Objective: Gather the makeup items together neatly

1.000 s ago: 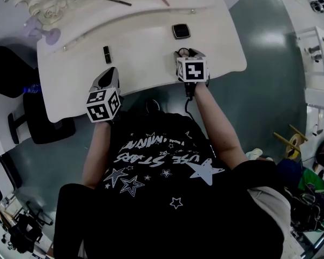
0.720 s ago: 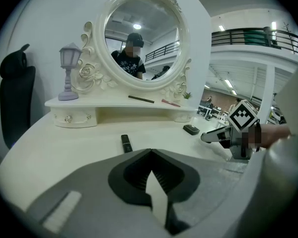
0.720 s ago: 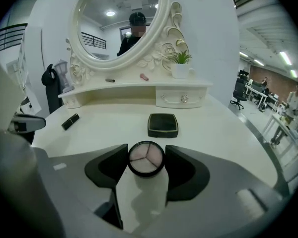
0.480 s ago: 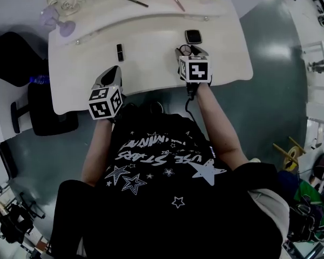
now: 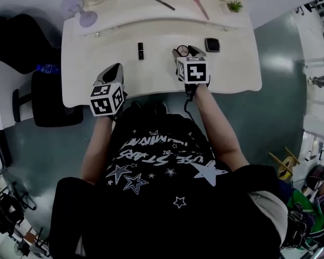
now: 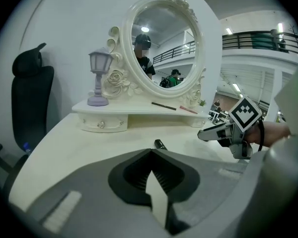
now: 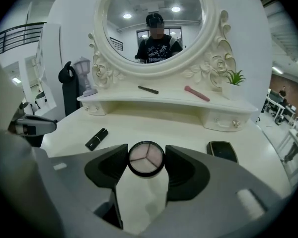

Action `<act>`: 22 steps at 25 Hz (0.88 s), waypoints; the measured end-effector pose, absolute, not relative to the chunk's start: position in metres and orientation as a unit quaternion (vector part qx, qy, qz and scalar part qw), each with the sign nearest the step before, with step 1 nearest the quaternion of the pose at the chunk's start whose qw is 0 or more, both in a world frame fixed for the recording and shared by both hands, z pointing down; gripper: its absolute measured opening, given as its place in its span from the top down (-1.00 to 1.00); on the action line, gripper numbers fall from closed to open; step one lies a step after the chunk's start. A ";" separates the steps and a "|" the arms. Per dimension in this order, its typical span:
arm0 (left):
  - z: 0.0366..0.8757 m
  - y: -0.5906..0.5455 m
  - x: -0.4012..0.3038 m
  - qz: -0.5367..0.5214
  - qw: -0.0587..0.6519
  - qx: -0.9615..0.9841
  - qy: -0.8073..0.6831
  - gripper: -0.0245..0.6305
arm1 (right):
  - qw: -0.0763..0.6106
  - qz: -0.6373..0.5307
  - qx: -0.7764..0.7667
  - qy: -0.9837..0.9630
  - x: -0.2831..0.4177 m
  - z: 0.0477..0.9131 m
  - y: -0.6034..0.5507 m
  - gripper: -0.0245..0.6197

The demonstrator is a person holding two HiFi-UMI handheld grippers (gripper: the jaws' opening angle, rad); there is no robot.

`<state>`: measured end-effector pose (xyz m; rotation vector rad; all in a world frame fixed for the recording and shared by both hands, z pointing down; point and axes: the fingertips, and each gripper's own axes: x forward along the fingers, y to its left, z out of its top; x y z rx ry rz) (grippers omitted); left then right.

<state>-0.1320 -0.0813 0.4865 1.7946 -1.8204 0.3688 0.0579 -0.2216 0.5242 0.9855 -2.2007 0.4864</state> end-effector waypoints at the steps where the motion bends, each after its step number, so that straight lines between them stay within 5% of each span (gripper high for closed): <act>1: 0.487 -0.081 -0.138 0.138 0.278 0.668 -0.677 0.93 | 0.336 0.186 0.376 -0.843 0.051 0.525 -0.221 0.10; 22: 0.500 -0.079 -0.191 0.139 0.301 0.692 -0.642 0.93 | 0.389 0.171 0.342 -0.838 -0.036 0.563 -0.204 0.10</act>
